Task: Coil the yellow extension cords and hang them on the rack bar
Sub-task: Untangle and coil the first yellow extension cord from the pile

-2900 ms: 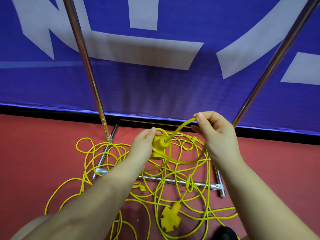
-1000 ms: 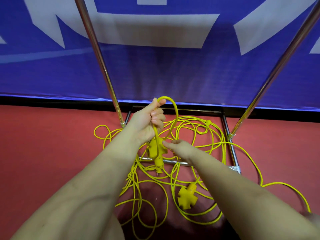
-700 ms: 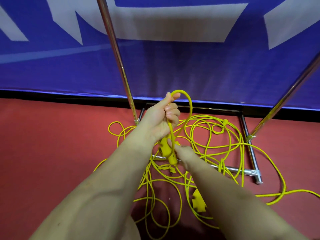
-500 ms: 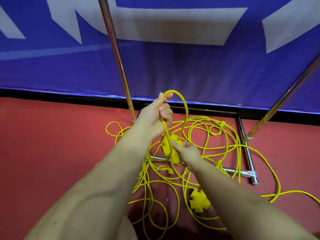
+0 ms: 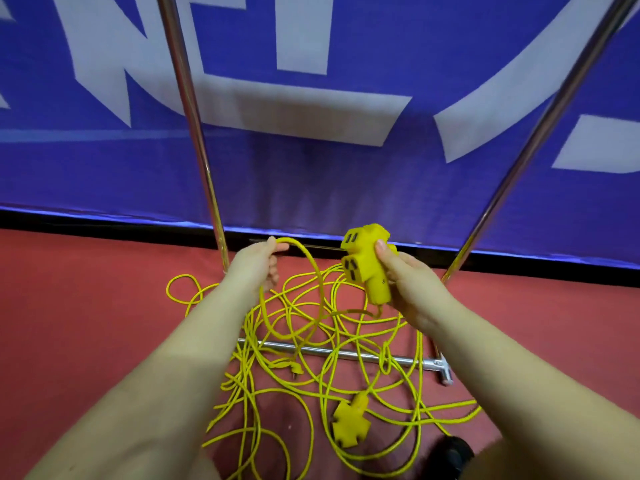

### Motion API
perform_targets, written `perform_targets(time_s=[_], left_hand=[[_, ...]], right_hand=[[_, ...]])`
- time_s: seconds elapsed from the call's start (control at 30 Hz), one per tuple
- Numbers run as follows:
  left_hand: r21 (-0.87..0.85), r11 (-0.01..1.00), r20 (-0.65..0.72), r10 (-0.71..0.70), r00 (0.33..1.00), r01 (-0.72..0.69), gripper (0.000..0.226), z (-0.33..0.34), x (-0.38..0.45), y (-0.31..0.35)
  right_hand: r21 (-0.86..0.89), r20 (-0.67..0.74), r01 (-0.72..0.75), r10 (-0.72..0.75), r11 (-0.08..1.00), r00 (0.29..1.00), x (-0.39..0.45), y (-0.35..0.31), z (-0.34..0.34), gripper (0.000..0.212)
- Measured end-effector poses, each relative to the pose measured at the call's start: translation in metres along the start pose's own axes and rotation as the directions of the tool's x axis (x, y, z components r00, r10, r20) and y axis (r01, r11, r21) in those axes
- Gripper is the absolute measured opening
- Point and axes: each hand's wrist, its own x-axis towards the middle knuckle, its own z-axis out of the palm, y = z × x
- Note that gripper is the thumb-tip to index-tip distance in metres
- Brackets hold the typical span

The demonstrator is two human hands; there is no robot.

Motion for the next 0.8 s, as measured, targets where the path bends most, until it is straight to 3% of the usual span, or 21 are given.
perform_targets(time_s=[0.03,0.1,0.13,0.2,0.23,0.3,0.4,0.53,0.63,0.73,0.8], left_hand=[[0.262,0.964,-0.022,0.050,0.999,-0.043,0.035,-0.002,-0.001,-0.003],[0.725,0.683,-0.055,0.186,0.981,-0.089,0.031,-0.008,0.000,-0.011],[0.834,0.547,-0.080,0.241,0.967,-0.067,0.032,-0.009,-0.002,-0.014],[0.891,0.425,0.008,0.339,0.941,-0.161,0.041,-0.001,-0.015,-0.017],[0.861,0.417,0.140,0.357,0.924,-0.292,0.043,0.009,-0.025,-0.017],[0.702,0.528,0.425,0.228,0.876,-0.478,0.046,0.034,-0.048,-0.023],[0.504,0.753,0.641,0.003,0.767,-0.423,0.035,0.062,-0.072,-0.040],[0.503,0.754,0.694,-0.060,0.718,-0.423,0.017,0.070,-0.074,-0.050],[0.562,0.722,0.660,-0.096,0.745,-0.404,0.021,0.065,-0.068,-0.056],[0.694,0.556,0.612,-0.121,0.781,-0.458,0.024,0.053,-0.058,-0.062],[0.690,0.584,0.585,-0.101,0.805,-0.428,0.025,0.050,-0.054,-0.060]], right_hand=[[0.030,-0.018,0.020,-0.020,0.999,1.000,-0.004,-0.003,-0.006,0.086],[0.110,-0.060,0.047,-0.041,0.993,0.997,-0.011,-0.004,-0.016,0.082],[0.156,-0.084,0.041,-0.028,0.987,0.996,-0.014,-0.003,-0.019,0.071],[0.258,-0.131,0.000,0.035,0.966,0.991,-0.015,-0.003,-0.022,0.053],[0.315,-0.145,-0.012,0.061,0.949,0.988,-0.015,-0.004,-0.022,0.046],[0.426,-0.148,-0.032,0.105,0.904,0.983,-0.016,-0.008,-0.020,0.037],[0.580,-0.084,-0.054,0.126,0.813,0.988,-0.017,-0.014,-0.017,0.033],[0.703,-0.077,-0.019,0.103,0.710,0.992,-0.016,-0.021,-0.022,0.033],[0.736,-0.155,0.033,0.122,0.676,0.980,-0.013,-0.026,-0.035,0.031],[0.748,-0.233,0.085,0.140,0.659,0.962,-0.009,-0.032,-0.049,0.030],[0.734,-0.254,0.085,0.157,0.674,0.954,-0.005,-0.029,-0.056,0.035]])
